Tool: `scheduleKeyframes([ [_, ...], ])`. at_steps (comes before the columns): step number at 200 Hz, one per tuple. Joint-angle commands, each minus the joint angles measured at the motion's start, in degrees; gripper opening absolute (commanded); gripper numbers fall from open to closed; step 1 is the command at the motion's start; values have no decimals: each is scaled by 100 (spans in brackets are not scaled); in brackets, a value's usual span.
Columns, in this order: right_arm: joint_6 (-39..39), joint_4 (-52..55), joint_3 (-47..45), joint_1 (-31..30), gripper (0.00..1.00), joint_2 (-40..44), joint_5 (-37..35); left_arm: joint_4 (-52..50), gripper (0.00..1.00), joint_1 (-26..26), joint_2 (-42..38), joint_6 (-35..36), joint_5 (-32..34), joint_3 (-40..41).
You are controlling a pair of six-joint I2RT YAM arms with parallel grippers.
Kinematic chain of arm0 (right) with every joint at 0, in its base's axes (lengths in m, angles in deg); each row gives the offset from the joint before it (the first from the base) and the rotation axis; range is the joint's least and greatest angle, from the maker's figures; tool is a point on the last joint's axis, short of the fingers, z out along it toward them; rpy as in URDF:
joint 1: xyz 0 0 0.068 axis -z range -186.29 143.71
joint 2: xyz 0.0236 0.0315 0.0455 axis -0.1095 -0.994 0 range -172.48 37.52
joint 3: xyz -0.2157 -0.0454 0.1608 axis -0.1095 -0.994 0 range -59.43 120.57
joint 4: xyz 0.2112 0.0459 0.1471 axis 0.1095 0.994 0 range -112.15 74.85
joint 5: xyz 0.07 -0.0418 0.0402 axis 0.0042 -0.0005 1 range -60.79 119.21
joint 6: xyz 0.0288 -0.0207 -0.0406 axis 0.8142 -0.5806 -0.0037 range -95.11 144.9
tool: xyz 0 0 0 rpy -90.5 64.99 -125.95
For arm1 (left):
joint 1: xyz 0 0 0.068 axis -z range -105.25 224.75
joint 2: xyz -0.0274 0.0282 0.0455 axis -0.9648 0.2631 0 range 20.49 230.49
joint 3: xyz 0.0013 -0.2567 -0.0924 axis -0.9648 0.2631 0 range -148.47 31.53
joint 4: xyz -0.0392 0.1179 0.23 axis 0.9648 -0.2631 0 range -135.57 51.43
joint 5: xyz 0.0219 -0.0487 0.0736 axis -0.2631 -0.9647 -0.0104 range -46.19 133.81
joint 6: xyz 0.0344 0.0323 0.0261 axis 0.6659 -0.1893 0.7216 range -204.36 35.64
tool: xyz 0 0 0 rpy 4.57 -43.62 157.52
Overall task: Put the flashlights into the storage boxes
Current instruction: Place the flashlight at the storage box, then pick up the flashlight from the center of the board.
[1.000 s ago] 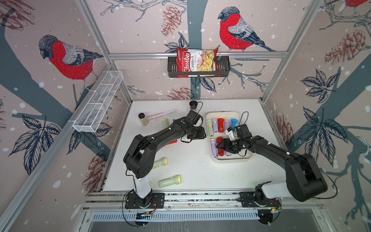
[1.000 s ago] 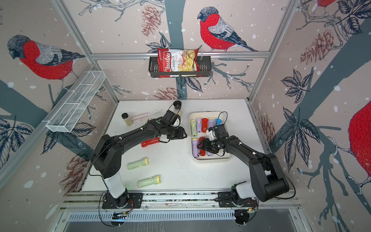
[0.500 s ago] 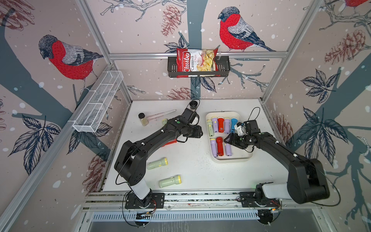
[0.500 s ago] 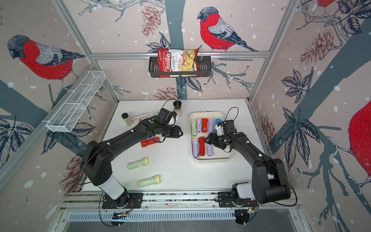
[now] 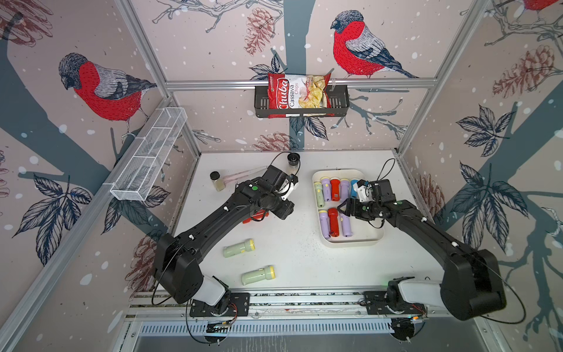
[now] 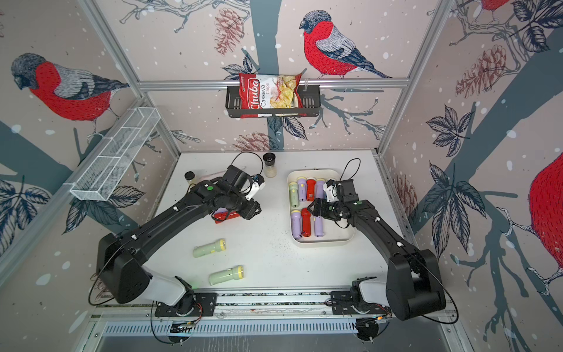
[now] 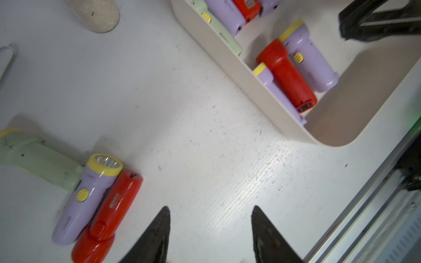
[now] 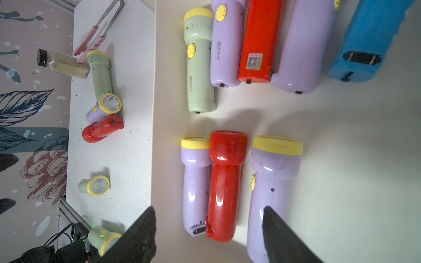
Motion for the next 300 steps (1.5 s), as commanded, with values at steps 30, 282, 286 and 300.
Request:
scheduleKeyframes([
  [30,-12,-366,-140,-179,73,165,2,-857,60,-123,-315,1771,-156,389],
  [282,-316,-796,-27,-592,72,-184,245,-224,75,-884,-2711,3424,2696,4348],
  [286,-324,-789,-21,-592,71,-200,254,-196,75,-901,-2686,3428,2692,4337],
  [300,-365,-787,-10,-599,71,-216,274,-147,75,-957,-2637,3431,2656,4308],
])
